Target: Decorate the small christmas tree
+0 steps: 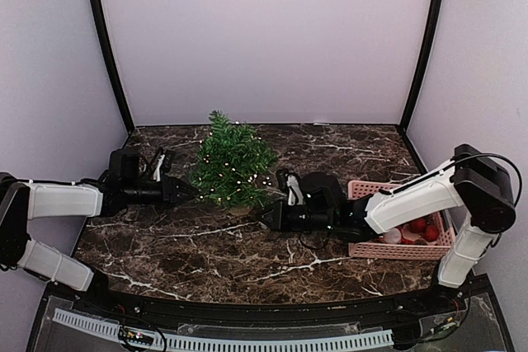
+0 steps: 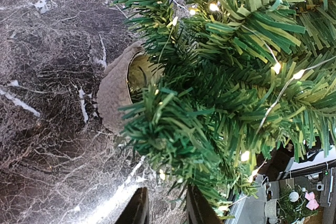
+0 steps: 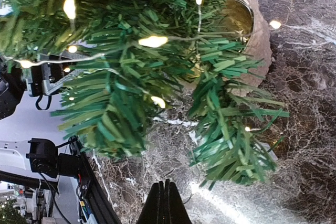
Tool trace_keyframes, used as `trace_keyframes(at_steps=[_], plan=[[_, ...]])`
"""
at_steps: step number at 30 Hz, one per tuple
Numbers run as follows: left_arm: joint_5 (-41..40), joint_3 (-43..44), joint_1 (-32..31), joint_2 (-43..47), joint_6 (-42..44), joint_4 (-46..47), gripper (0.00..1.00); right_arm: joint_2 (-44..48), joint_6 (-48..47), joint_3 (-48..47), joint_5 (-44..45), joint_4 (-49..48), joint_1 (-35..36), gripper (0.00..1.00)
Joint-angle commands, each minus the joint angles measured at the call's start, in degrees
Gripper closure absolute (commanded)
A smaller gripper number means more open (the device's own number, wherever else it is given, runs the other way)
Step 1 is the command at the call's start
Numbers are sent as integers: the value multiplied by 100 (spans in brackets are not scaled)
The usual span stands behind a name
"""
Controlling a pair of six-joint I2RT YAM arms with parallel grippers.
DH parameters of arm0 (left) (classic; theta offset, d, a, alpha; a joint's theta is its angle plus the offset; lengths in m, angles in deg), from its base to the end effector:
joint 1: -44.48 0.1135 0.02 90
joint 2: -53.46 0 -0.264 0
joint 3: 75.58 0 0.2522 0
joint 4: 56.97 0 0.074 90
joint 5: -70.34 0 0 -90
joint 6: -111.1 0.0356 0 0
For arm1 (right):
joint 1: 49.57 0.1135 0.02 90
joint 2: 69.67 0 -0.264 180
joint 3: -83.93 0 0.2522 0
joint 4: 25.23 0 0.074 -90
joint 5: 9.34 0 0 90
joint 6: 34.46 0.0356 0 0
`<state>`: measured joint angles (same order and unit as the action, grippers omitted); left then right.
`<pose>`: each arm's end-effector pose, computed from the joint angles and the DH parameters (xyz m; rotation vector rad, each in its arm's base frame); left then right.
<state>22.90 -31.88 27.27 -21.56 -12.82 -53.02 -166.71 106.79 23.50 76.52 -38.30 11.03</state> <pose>0.2376 -0.0988 0.1914 0.1881 2.1602 -1.2952 0.1721 0.3107 0.1814 -0.2354 2.2275 1.2605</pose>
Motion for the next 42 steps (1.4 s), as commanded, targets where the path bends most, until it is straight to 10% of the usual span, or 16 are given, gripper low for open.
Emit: trace_keyframes(at_steps=[1, 13, 35, 42], plan=[[-1, 71, -19, -11, 24, 56, 75, -348, 26, 23, -23, -522, -34, 100], [-102, 180, -19, 9, 139, -129, 76, -618, -132, 272, 354, -1234, -173, 99], [-1321, 24, -6, 1367, 391, -758, 41, 1178, -732, 1712, 766, -957, -229, 24], [-1636, -176, 24, 1666, 210, -769, 35, 924, -1404, 1516, 966, -602, -243, 42]])
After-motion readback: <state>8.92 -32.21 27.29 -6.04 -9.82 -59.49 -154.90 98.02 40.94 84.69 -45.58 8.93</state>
